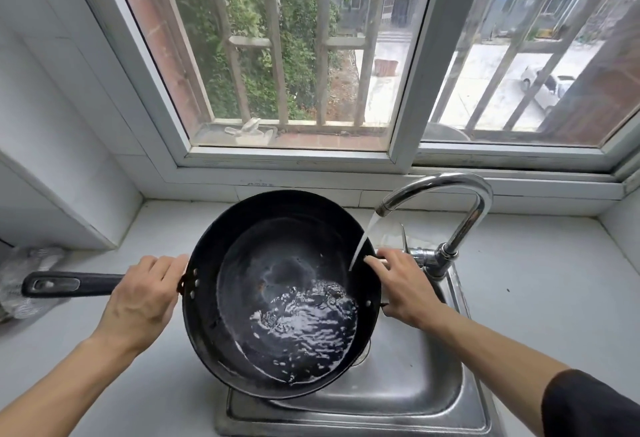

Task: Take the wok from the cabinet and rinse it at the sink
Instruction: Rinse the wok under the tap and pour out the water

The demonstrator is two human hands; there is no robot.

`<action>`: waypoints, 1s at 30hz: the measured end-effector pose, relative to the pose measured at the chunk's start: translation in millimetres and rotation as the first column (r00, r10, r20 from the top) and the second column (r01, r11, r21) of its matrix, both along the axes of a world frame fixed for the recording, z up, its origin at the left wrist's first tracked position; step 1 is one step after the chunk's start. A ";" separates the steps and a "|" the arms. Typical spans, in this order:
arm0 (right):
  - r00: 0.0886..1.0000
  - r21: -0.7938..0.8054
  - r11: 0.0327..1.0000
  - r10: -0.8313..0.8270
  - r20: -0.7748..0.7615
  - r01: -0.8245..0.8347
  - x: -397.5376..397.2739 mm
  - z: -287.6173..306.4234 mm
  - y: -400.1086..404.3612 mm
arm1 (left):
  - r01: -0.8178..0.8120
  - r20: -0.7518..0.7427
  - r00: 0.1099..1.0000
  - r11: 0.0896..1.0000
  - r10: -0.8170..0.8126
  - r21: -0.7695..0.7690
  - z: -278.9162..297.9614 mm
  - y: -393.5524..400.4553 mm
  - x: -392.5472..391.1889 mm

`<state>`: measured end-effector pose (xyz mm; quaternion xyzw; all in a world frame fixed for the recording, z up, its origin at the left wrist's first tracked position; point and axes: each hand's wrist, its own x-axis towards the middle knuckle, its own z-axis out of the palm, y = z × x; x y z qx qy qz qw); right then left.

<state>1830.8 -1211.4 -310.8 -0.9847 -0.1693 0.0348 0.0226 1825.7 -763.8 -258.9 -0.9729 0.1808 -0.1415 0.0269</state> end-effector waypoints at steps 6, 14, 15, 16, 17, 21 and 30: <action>0.998 0.007 1.000 -0.020 0.051 0.020 2.6 2.4 -4.9 | 0.002 -0.013 1.000 0.999 -0.002 -0.034 -9.5 -4.9 6.5; 0.990 -0.029 0.998 -0.046 0.136 0.051 0.1 6.2 -18.6 | 0.020 0.032 0.999 0.994 -0.016 -0.109 -26.5 -17.2 13.5; 0.988 -0.029 0.998 -0.051 0.143 0.056 -0.8 6.5 -20.9 | 0.020 0.032 0.999 0.993 -0.017 -0.114 -29.3 -18.9 14.5; 0.988 -0.030 0.998 -0.055 0.146 0.060 -1.5 7.0 -23.0 | 0.020 0.030 0.999 0.993 -0.017 -0.118 -31.6 -20.8 15.8; 0.987 -0.036 0.997 -0.057 0.152 0.063 -2.6 7.3 -25.0 | 0.021 0.030 0.999 0.992 -0.018 -0.123 -34.7 -22.3 16.8; 0.979 -0.049 0.996 -0.067 0.192 0.077 -5.9 6.9 -30.6 | 0.018 0.027 1.000 0.988 -0.014 -0.152 -44.8 -29.6 20.4; 0.962 -0.058 0.993 -0.086 0.258 0.104 -6.5 4.5 -39.6 | 0.047 0.068 0.997 0.979 -0.034 -0.200 -60.3 -40.1 31.4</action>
